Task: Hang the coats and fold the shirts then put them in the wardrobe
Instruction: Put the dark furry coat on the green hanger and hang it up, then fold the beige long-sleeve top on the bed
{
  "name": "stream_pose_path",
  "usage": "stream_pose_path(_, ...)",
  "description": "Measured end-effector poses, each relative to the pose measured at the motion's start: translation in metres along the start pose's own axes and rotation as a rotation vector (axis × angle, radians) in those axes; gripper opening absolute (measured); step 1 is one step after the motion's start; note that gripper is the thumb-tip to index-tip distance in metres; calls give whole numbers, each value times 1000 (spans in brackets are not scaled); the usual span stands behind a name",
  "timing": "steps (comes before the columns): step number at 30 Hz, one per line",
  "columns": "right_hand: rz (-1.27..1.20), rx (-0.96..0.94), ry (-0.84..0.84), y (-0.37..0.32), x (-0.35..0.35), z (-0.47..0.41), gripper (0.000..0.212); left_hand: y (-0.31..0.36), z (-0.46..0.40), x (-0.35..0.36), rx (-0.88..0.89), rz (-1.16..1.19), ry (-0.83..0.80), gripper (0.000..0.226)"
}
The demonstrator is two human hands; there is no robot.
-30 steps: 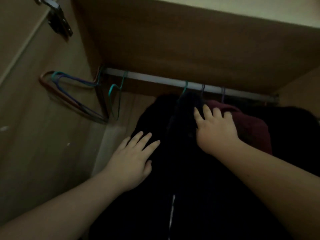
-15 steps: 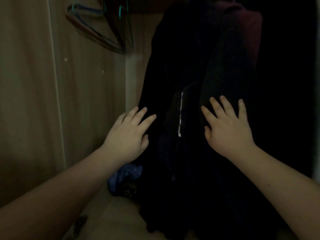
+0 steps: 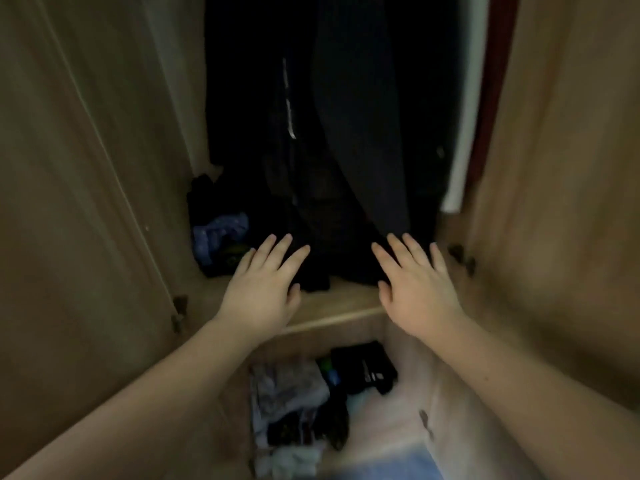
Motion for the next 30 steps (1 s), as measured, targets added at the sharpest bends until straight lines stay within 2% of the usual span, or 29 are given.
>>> stream_pose_path(3, -22, 87, -79, 11, -2, 83, 68, 44, 43, 26, 59, 66, -93, 66)
stream_pose_path(11, 0, 428, -239, 80, -12, 293, 68, 179, 139, 73, 189, 237, -198, 65)
stream_pose_path(13, -18, 540, -257, 106, -15, 342, 67, 210, 154, 78, 199, 271, -220, 64)
stream_pose_path(17, 4, 649, -224, 148, -37, 430, 70, 286, 177, 82, 295, 312, -262, 60)
stream_pose_path(20, 42, 781, -226, 196, -72, 517, 69, 381, 191, 74, 411, 360, -303, 61)
stream_pose_path(24, 92, 937, -233, 254, -133, 649, 67, 540, 214, 41, 587, 415, -293, 63)
stream_pose_path(30, 201, 1172, -218, 322, -224, 851, 68, 760, 289, 5, 863, 509, -337, 67)
Point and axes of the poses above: each hand's wrist, its own z-axis away from the middle knuckle, its own x-axis out of the palm, y = z × x, the point moved 9 cm from there along -z, towards the middle knuckle, and after that the axes turned 1 degree about x, right-handed, at the moved point
